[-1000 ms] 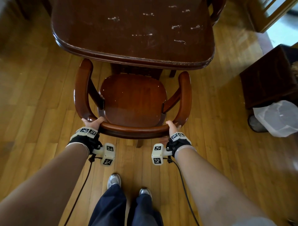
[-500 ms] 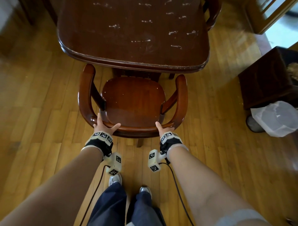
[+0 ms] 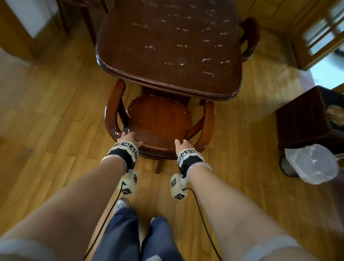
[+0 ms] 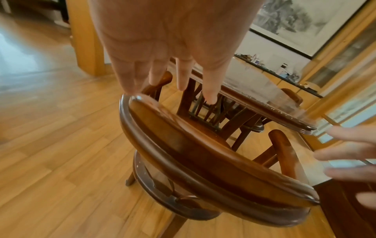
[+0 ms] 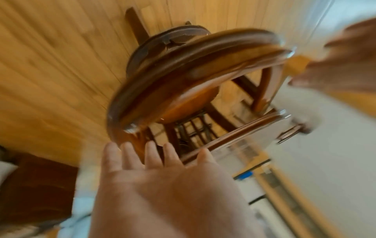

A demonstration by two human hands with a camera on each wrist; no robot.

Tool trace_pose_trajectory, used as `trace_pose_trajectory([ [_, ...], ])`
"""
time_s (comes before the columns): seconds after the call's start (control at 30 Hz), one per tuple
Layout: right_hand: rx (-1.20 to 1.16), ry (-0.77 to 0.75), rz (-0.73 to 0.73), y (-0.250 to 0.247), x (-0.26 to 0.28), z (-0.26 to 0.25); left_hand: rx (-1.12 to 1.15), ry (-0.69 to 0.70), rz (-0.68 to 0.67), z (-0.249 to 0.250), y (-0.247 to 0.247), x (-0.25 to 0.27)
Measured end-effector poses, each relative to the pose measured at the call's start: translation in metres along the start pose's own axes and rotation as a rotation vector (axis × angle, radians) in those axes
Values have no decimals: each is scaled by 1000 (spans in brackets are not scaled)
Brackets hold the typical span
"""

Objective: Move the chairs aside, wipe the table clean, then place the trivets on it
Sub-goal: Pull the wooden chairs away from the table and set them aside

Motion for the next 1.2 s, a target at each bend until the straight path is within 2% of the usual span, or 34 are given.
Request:
trace_pose_trajectory([
  [0.1,216,-178,-63,3,20,-53,-71,56,44,-8,-34,14],
  [0.23,405,-365,-85,35,40,-133,-129,77,107,-44,-85,18],
  [0.53,596,-647,-128,138,84,-333,-100,-51,199,-181,-226,-16],
  [0.67,660,-711,-139,171,93,-403,-84,-96,220,-228,-276,-40],
  [0.83,734,-765,-156,199,82,-485,-43,-131,238,-261,-331,-81],
  [1.07,774,-799,-175,228,22,-618,-18,-156,297,-279,-442,-170],
  [1.2,739,-787,-160,219,-18,-709,-27,-166,324,-275,-523,-224],
])
Point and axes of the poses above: each hand's wrist, its own x-axis away from the middle knuckle, its own y-axis out of the palm, z = x × y, the point moved 8 cm from there along -x, towards the middle knuckle, and after that the axes turned 7 degrees about -y, right-handed, at the moved point
